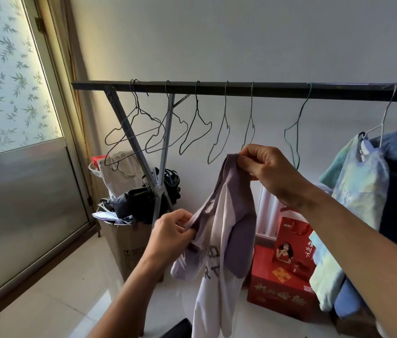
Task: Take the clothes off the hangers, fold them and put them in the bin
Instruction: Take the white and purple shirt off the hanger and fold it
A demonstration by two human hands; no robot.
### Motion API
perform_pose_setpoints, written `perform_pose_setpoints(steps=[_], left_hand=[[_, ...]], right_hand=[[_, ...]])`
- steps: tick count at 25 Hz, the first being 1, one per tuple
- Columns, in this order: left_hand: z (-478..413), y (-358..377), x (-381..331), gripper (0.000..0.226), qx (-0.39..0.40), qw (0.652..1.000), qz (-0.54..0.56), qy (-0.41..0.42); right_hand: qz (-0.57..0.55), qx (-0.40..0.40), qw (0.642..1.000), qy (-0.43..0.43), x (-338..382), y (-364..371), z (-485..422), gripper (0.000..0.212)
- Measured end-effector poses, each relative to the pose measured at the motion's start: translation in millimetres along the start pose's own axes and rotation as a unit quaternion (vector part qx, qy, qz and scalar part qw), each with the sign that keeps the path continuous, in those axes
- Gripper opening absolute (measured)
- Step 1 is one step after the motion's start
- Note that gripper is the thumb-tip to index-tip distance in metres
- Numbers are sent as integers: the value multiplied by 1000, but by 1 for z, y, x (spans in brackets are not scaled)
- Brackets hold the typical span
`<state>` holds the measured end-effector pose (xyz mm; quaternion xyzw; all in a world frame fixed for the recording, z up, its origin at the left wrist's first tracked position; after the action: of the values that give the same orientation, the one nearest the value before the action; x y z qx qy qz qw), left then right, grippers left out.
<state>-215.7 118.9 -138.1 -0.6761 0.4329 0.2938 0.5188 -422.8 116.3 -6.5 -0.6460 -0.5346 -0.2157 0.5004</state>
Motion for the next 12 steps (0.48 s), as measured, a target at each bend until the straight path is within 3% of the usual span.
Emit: perform_pose_setpoints(steps=[5,9,12], left_hand=[[-8,-39,-15,17,-38,971,236,4],[-18,-68,-41,16,9,971,234,51],[-19,-83,-57,17,113,971,208,20]], right_hand=[[-114,-8,993,36,-16,-8,10,23],[-103,-39,994,26,-32,-7,17,23],[-122,-77,989,39,-42,-2,19,28]])
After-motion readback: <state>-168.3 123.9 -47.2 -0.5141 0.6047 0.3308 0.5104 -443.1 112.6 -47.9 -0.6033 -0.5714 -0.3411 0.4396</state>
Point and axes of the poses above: each hand's wrist, its own z-axis away from the middle knuckle, its own y-axis out of the palm, x = y × z, the point moved 3 cm from there along -z, towards the middle knuckle, and after that the axes turned 3 degrees about x, right-handed, at the moved point
